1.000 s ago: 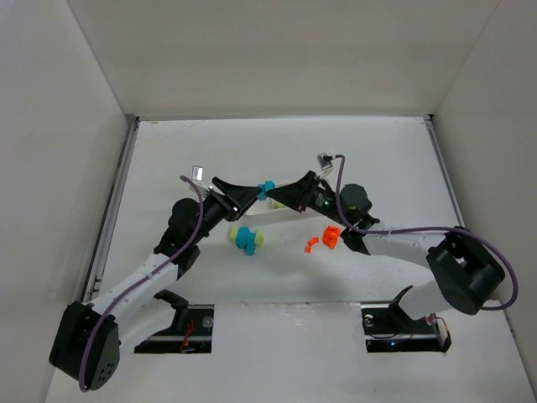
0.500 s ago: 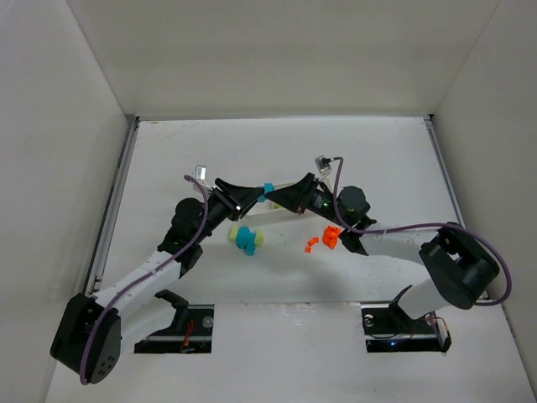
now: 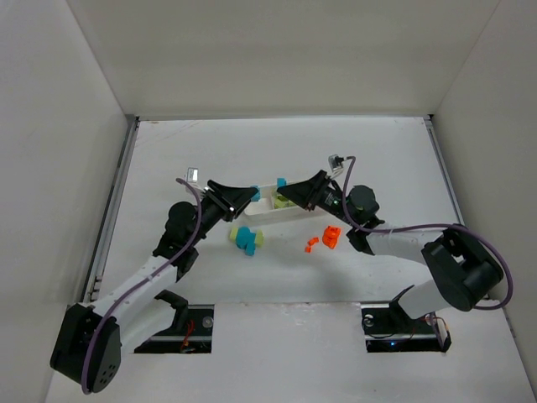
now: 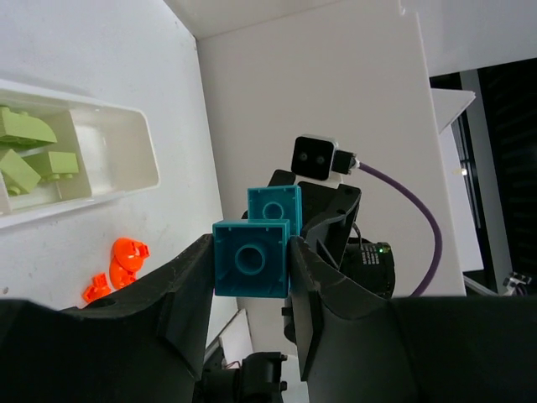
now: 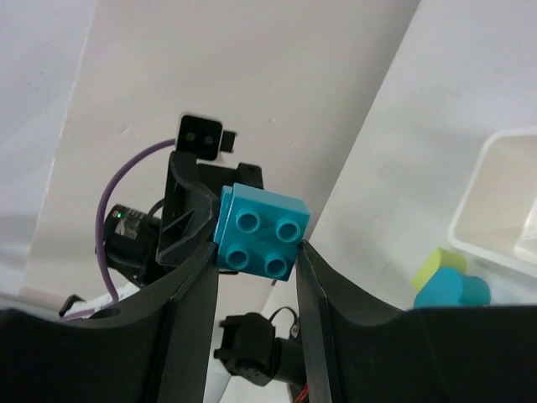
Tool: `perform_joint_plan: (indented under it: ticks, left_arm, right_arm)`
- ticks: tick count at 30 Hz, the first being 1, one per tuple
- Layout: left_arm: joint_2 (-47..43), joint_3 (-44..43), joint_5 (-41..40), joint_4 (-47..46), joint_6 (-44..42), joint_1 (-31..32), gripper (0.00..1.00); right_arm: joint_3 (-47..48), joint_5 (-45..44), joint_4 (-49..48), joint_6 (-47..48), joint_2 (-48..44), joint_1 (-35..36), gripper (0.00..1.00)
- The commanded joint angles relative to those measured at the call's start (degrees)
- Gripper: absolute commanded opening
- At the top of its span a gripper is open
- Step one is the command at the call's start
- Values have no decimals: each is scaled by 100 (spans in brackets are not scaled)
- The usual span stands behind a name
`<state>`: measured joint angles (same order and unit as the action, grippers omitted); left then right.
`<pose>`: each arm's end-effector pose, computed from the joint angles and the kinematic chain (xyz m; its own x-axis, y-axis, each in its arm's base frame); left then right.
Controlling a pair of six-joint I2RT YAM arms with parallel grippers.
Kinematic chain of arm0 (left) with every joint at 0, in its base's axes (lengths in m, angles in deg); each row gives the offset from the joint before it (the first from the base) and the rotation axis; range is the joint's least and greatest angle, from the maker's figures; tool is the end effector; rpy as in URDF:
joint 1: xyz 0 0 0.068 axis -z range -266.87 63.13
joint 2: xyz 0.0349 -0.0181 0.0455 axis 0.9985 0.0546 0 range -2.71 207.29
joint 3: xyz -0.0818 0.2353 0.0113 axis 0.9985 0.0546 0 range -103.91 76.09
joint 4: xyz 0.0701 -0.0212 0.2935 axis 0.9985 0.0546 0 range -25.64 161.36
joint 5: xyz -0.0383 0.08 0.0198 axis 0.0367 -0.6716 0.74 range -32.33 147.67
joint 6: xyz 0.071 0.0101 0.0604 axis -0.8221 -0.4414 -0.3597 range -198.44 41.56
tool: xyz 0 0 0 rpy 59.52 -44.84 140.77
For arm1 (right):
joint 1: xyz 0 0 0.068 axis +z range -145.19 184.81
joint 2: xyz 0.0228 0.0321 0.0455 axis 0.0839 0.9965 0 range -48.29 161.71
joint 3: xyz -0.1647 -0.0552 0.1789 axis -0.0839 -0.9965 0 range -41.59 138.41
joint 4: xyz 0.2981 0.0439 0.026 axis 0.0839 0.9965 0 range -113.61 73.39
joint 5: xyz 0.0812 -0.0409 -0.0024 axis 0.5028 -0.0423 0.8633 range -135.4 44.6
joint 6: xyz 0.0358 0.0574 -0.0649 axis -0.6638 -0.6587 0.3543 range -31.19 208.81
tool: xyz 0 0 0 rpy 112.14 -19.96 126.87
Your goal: Sort the legos into containers by color
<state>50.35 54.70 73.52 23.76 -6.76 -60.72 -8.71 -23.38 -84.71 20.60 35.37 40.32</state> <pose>0.2648 -0.1557 0.2288 -0.5886 -0.7283 -0.3508 0.3417 0.1691 -0.9245 0.2847 0.2420 0.1936 -0.7247 0.5404 -0.4275 -0.4468 0.1038 0.8886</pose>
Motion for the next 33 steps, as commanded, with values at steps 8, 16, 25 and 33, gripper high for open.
perform_joint_plan:
  ticks: [8,16,25,33]
  left_arm:
    - [-647,284,427,332,-163,-694,19]
    - [-990,170,252,1466,-1103,-581,21]
    - [98,-488,-522,1546,-1990,394,21]
    - [942,-1200,-961,1424,-2448,1045,21]
  right_arm:
    - [-80,-92,403,544,-200,-171,40]
    - [613,-2049,4006,2828,-974,-163,40]
    - [1167,-3116,4853,3507,-289,-286,40]
    - [1238,-3406,4765,3498,-34,-417,53]
